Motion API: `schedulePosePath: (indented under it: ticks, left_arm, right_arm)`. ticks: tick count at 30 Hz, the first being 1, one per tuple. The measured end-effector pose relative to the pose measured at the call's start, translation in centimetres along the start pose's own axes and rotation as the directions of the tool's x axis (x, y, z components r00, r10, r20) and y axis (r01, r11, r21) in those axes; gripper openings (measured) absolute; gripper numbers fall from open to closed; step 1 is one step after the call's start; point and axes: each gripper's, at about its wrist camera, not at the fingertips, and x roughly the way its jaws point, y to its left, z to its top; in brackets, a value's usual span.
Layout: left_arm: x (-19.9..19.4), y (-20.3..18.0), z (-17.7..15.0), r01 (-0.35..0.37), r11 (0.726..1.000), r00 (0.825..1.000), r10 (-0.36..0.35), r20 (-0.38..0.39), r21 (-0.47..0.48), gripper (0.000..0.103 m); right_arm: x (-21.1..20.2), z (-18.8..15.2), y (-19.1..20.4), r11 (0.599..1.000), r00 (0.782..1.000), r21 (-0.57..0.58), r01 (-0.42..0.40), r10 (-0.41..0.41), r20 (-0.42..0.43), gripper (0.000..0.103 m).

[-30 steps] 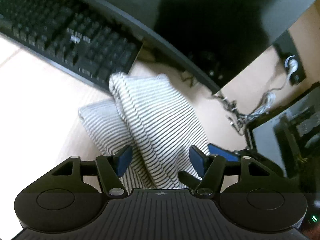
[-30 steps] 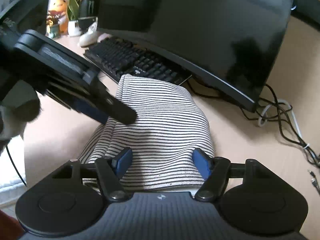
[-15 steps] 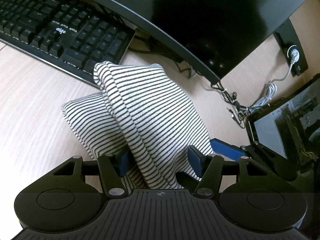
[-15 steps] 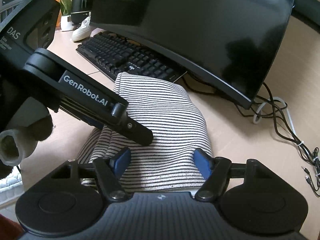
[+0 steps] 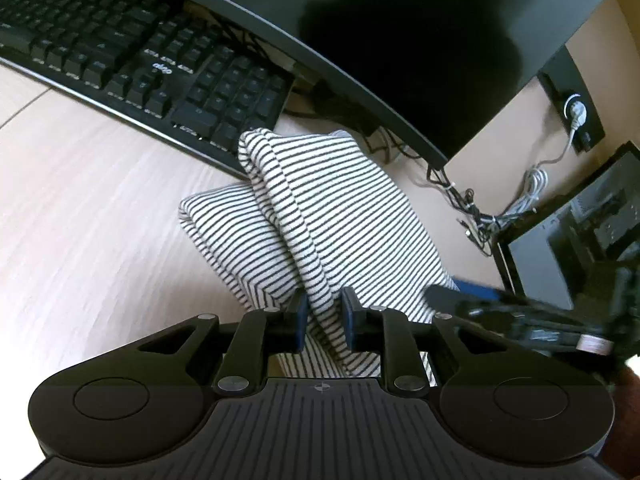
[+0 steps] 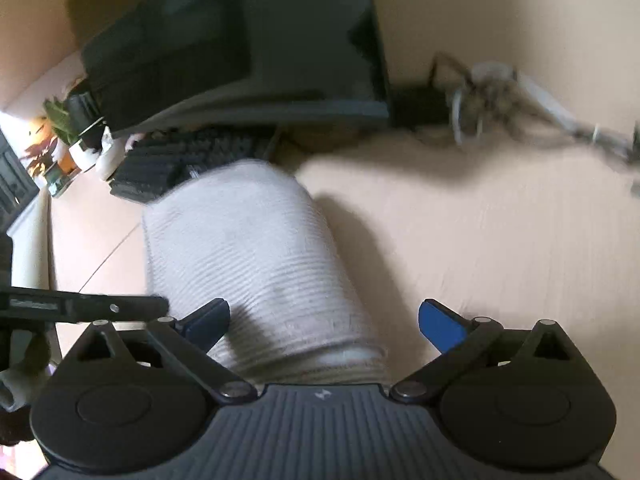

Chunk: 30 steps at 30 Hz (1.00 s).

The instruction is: Fold clothes

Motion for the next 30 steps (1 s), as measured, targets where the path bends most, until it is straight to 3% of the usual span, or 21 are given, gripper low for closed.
schedulePosePath:
  ticks: [3, 7, 9, 11, 15, 19, 23, 26, 28, 30]
  left_arm:
    - [0.1, 0.5, 0.0, 0.015, 1.0, 1.0, -0.015, -0.002, 0.005, 0.022]
    - [0.3, 1.5, 0.1, 0.012, 1.0, 1.0, -0.012, 0.02, -0.008, 0.022]
    - [0.4, 2.0, 0.3, 0.02, 1.0, 0.999, -0.02, 0.03, -0.014, 0.022]
    - [0.6, 2.2, 0.3, 0.039, 0.999, 0.999, -0.039, 0.032, -0.006, 0.022]
    - [0.9, 1.6, 0.1, 0.039, 0.999, 0.998, -0.041, 0.046, 0.03, 0.023]
    - [1.1, 1.8, 0.4, 0.045, 0.999, 0.998, -0.046, 0.052, 0.015, 0.023]
    - [0.6, 0.9, -0.1, 0.006, 1.0, 0.997, -0.007, 0.08, 0.023, 0.026]
    - [-0.4, -0.7, -1.4, -0.069, 0.998, 0.987, 0.069, 0.143, -0.005, 0.035]
    - [-1.4, -2.3, -2.8, -0.133, 0.991, 0.972, 0.136, 0.192, -0.025, 0.054]
    - [-2.3, -4.2, -4.5, -0.207, 0.977, 0.948, 0.214, 0.234, -0.054, 0.067]
  right_arm:
    - [0.6, -0.5, 0.7, 0.996, 0.998, 0.057, -0.07, 0.07, -0.006, 0.097]
    - [-0.5, -0.5, 5.1, 0.989, 0.997, -0.146, -0.009, 0.021, 0.077, 0.092]
    - [-0.9, -0.7, 6.9, 0.968, 0.995, -0.25, 0.022, 0.003, 0.101, 0.092]
    - [0.0, -1.5, 7.4, 0.94, 0.993, -0.325, 0.098, -0.073, 0.089, 0.091]
    - [0.8, -1.6, 5.8, 0.962, 0.995, -0.256, 0.096, -0.085, 0.052, 0.093]
    - [0.9, -1.4, 6.3, 0.952, 0.993, -0.283, 0.117, -0.104, 0.059, 0.098]
    - [0.5, -1.3, 6.3, 0.952, 0.992, -0.283, 0.116, -0.097, 0.08, 0.103]
    - [-0.8, -1.6, 5.5, 0.954, 0.993, -0.284, 0.093, -0.067, 0.1, 0.103]
    - [-2.3, -2.2, 4.6, 0.95, 0.992, -0.302, 0.083, -0.05, 0.113, 0.103]
    - [-3.7, -3.0, 3.3, 0.948, 0.992, -0.306, 0.084, -0.049, 0.12, 0.103]
